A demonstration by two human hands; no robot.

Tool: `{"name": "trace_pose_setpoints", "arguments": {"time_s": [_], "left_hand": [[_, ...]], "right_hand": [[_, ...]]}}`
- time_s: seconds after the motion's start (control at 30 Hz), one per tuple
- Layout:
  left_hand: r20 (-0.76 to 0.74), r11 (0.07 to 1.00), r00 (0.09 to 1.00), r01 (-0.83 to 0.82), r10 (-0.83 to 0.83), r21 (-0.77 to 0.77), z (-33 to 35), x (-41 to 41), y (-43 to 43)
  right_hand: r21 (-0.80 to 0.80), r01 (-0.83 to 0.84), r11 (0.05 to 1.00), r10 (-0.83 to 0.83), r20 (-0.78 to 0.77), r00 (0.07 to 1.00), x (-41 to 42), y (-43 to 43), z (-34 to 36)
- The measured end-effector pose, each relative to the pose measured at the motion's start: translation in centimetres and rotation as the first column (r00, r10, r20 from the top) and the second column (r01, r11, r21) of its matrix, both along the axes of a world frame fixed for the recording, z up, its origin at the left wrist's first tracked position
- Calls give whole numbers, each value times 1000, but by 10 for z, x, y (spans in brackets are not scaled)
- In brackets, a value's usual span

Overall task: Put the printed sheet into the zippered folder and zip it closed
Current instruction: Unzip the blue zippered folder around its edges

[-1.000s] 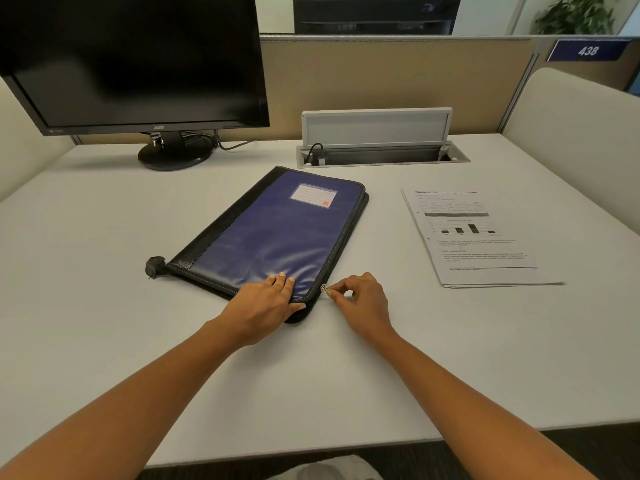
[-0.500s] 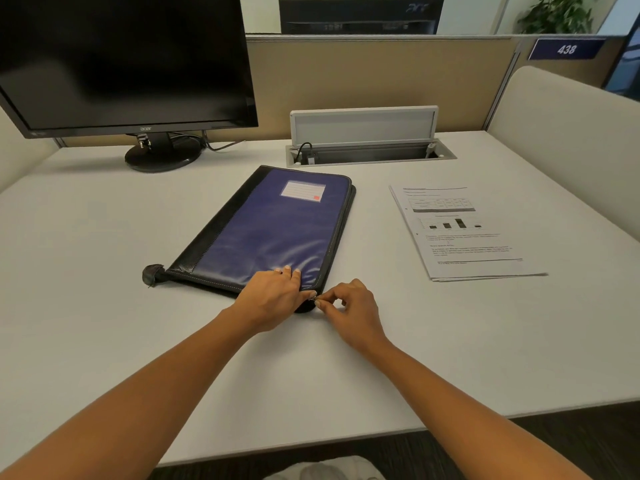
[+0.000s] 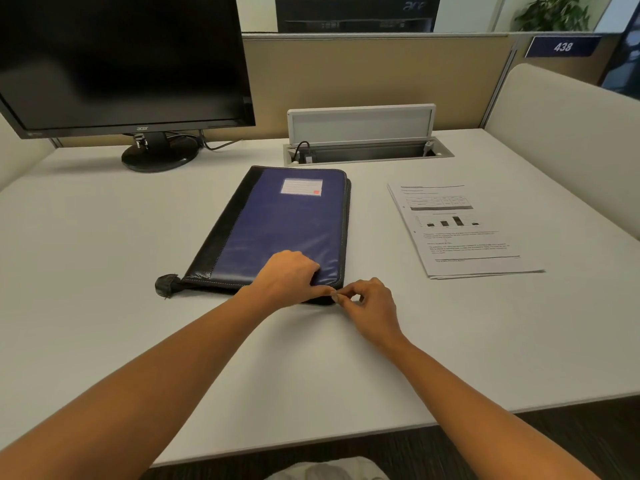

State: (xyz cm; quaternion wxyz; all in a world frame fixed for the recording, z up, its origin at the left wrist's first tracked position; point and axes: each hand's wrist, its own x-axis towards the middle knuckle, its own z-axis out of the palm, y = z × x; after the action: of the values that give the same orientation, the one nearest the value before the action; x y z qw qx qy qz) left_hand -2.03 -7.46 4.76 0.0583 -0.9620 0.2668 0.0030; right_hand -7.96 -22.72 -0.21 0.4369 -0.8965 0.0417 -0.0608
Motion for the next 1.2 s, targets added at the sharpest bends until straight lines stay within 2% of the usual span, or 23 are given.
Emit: {"name": "trace_pose_setpoints", "arguments": {"time_s": [0.1, 0.17, 0.3, 0.53, 1.07, 1.2], "left_hand": [[-62, 992, 997, 40, -47, -118, -5, -2, 15], [-44, 991, 999, 25, -31, -131, -7, -4, 27], [44, 1000, 999, 22, -21, -18, -9, -2, 40], [36, 985, 994, 97, -103, 141, -14, 7, 29], [50, 970, 988, 133, -146, 204, -14, 8, 8], [80, 972, 976, 190, -202, 139, -11, 9, -1]], "right_hand": [[5, 63, 998, -63, 7, 998, 4, -12, 3], [6, 98, 995, -98, 16, 995, 6, -23, 4], [16, 191, 981, -192, 16, 981, 9, -40, 6], [63, 264, 962, -265, -4, 964, 9, -34, 4], [9, 43, 999, -43, 9, 999, 6, 24, 1], [-16, -23, 1000, 23, -27, 999, 5, 41, 0]]}}
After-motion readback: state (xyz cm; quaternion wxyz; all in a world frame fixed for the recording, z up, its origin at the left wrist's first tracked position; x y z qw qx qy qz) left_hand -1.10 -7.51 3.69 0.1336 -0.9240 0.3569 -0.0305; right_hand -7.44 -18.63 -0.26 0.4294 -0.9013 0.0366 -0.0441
